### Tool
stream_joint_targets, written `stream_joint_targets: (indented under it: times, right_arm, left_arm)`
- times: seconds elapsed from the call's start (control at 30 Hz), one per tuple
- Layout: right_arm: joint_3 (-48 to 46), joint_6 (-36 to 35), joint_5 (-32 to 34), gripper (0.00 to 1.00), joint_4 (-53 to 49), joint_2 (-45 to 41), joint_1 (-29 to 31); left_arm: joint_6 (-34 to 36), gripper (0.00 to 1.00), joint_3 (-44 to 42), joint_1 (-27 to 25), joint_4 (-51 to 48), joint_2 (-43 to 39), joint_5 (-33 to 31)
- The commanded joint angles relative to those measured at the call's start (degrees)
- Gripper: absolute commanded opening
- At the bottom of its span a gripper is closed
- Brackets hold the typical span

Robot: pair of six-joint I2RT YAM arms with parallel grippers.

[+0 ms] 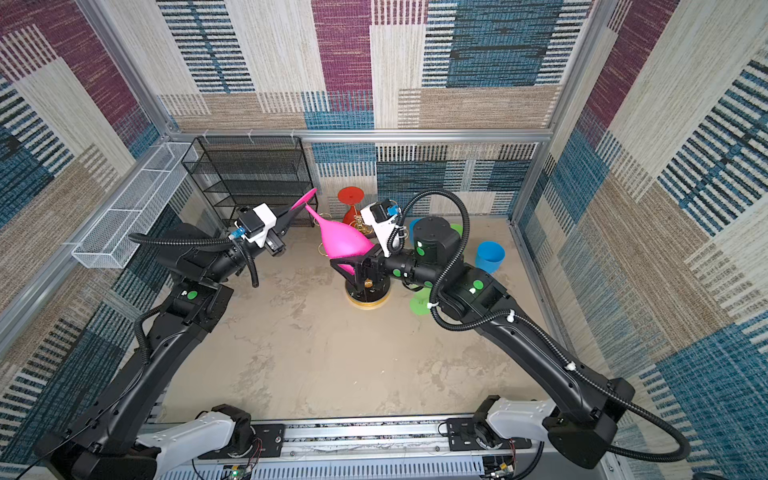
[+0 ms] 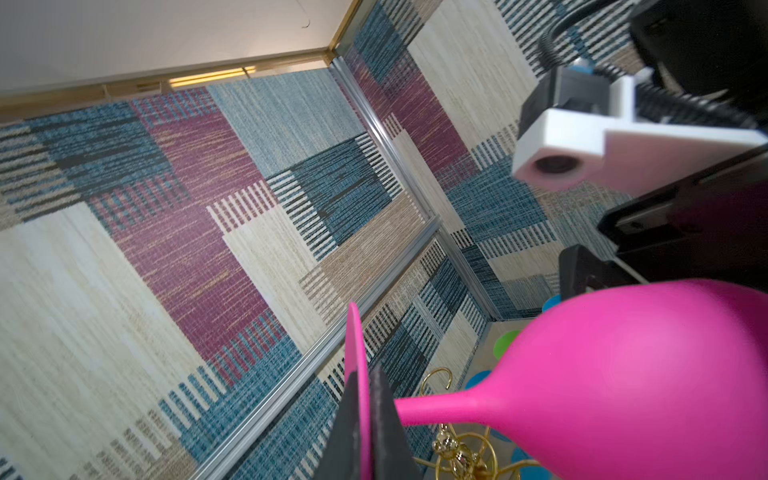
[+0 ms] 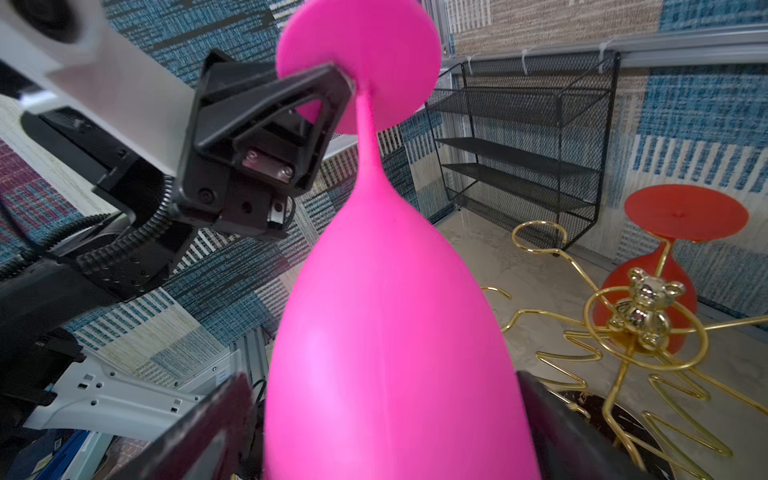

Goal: Take the wine glass off the wine glass rack

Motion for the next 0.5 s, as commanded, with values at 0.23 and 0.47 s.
stream_joint_targets:
  times: [0.23,0.47]
  right_arm:
    - [-7.2,8.4,1.6,0.98,10.1,-9.4,-6.6]
    - [-9.2,10.5,-0.6,0.79,10.8,-8.6,-9.1]
  left_arm:
    - [-34.1,0.00,-5.5,3.8,-2.4,-2.0,-14.2]
    - [-39.2,0.00,-9.5,4.1,0.9,-3.0,-12.8]
